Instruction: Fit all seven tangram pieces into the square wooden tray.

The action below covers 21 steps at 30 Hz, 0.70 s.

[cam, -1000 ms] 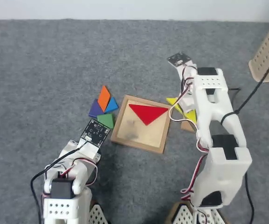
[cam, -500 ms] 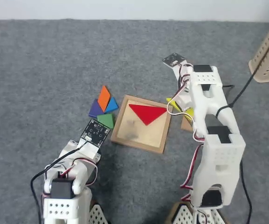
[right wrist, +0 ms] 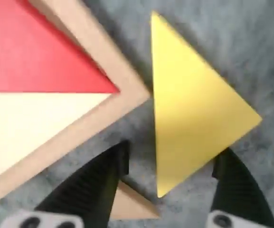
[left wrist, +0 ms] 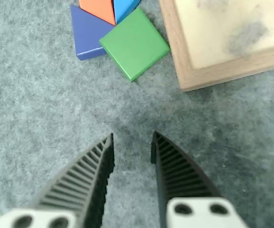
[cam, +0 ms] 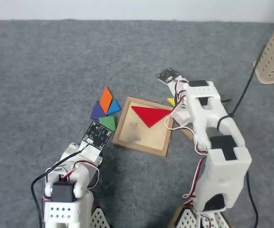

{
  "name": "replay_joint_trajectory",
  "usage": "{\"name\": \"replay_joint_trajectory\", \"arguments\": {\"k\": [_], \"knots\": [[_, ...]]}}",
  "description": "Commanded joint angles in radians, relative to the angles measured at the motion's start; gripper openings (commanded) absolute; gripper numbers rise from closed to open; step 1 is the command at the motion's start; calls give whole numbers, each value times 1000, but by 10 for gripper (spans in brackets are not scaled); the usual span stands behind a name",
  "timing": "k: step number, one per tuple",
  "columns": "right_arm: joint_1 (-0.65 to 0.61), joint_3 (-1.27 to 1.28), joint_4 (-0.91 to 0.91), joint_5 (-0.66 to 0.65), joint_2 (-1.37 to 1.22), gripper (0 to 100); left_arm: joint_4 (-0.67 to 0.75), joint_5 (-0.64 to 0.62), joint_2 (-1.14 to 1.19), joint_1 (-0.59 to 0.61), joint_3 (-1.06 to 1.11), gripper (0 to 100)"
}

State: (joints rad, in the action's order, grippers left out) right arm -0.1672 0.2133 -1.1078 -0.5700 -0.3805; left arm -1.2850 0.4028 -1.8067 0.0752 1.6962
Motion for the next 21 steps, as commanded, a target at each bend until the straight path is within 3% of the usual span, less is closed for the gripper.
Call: {"name": "replay_joint_trajectory", "arguments": {"k": [1,12,21], "knots": [[-13,18,8,32,39,248,2,-11,-21,5,-12,119],[61,-146,-111,34,171,284,2,-11,-21,5,-12,119],[-18,-321,-136,-40,-5,299,2,-11,-21,5,-12,119]]}}
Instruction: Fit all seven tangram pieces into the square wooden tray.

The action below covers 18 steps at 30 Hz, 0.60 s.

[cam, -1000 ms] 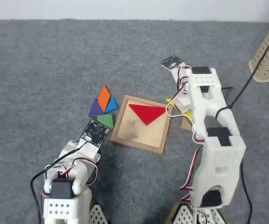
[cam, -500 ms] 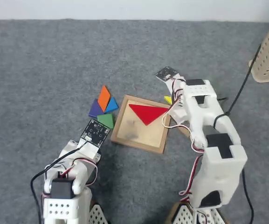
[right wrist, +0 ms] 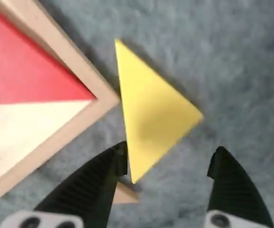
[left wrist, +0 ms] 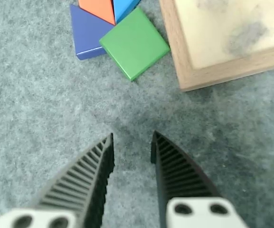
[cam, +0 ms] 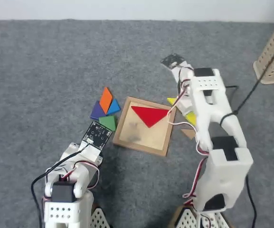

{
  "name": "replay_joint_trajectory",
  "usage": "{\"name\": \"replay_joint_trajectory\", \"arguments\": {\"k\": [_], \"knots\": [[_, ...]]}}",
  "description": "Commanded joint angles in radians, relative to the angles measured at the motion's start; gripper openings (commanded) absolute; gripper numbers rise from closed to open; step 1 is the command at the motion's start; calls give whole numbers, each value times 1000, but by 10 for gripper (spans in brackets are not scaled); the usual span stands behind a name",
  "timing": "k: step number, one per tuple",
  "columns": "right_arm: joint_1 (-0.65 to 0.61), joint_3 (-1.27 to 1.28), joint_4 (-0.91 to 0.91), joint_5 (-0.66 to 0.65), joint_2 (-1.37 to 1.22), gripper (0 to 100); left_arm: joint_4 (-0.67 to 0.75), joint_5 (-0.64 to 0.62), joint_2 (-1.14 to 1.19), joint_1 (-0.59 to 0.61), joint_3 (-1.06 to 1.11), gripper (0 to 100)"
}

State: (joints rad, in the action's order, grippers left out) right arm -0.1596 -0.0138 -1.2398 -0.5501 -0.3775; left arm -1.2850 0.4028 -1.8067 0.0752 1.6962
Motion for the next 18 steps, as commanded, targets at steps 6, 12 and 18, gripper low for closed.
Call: {"name": "replay_joint_trajectory", "arguments": {"k": [6,12,18], "knots": [[-8,-160,-39,-166,-90,335,2,-11,-21,5,-12,119],[-4,-160,-139,-212,-94,335,2,-11,-21,5,-12,119],[-8,-157,-150,-213,-104,334,2,-11,-21,5,-12,119]]}}
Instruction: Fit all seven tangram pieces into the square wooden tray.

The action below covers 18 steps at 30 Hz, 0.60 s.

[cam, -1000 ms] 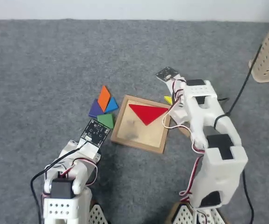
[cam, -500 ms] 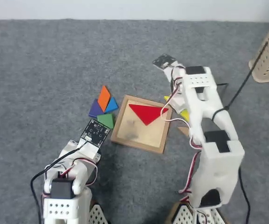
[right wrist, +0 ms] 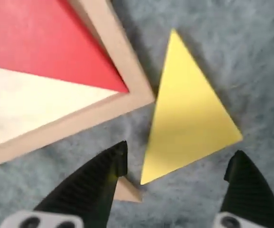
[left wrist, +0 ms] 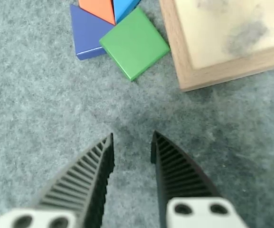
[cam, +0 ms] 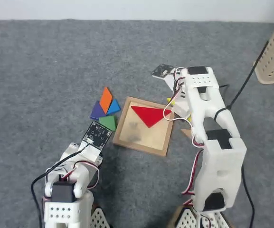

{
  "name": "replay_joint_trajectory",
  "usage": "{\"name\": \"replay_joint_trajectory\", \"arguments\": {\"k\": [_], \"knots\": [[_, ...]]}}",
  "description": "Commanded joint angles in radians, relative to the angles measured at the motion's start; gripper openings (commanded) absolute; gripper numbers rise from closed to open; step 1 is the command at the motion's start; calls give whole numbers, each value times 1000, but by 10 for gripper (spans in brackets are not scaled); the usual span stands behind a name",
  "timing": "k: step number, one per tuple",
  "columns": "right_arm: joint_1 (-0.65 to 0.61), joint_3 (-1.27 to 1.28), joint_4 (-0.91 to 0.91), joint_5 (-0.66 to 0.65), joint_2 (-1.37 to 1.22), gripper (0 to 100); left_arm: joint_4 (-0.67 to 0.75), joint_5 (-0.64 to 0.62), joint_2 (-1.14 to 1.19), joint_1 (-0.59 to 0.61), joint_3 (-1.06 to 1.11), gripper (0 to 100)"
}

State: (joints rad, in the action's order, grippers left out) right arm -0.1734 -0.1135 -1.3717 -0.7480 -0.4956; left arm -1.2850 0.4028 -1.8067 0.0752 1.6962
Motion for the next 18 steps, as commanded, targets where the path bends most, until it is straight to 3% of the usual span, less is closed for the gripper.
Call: {"name": "replay_joint_trajectory", "arguments": {"k": [1,10,18], "knots": [[5,-54,-15,-15,15,334,2,-11,-21,5,-12,119],[-4,-54,81,94,13,335,2,-11,-21,5,-12,119],[-8,-58,142,87,-1,336,2,-11,-21,5,-12,119]]}}
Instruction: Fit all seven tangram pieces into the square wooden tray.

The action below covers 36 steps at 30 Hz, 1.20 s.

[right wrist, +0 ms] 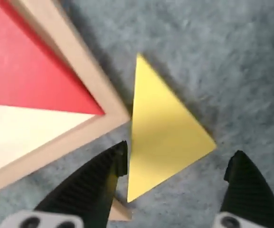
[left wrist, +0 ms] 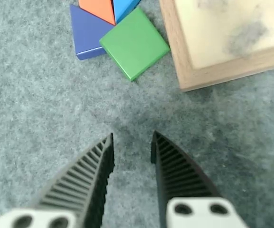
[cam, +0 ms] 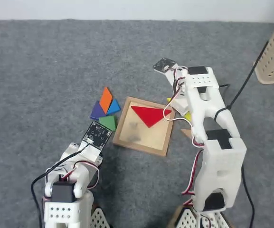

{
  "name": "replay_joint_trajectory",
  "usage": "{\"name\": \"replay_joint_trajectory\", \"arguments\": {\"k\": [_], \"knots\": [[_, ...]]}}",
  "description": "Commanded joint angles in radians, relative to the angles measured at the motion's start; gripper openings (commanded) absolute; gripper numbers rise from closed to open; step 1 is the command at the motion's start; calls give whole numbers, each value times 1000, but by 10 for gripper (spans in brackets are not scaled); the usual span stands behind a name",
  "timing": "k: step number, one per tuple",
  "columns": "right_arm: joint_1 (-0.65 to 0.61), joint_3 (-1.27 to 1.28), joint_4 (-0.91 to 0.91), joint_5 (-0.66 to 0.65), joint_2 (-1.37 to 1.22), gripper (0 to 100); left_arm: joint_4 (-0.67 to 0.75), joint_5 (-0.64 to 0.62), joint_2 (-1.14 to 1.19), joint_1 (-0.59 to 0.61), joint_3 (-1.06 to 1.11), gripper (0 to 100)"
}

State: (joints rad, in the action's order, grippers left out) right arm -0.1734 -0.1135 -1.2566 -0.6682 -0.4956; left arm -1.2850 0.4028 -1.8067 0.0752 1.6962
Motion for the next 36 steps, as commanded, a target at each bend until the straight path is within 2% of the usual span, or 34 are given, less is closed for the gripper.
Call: {"name": "replay_joint_trajectory", "arguments": {"k": [1,4,16,28,36], "knots": [[-8,-58,27,5,-15,336,2,-11,-21,5,-12,119],[-8,-64,30,-29,-62,336,2,-11,-21,5,-12,119],[21,-124,5,2,-117,331,2,-11,-21,5,-12,119],[21,-124,-8,52,-117,176,2,-11,-21,5,-12,119],[19,-135,-27,103,-62,166,2,-11,-21,5,-12,119]]}}
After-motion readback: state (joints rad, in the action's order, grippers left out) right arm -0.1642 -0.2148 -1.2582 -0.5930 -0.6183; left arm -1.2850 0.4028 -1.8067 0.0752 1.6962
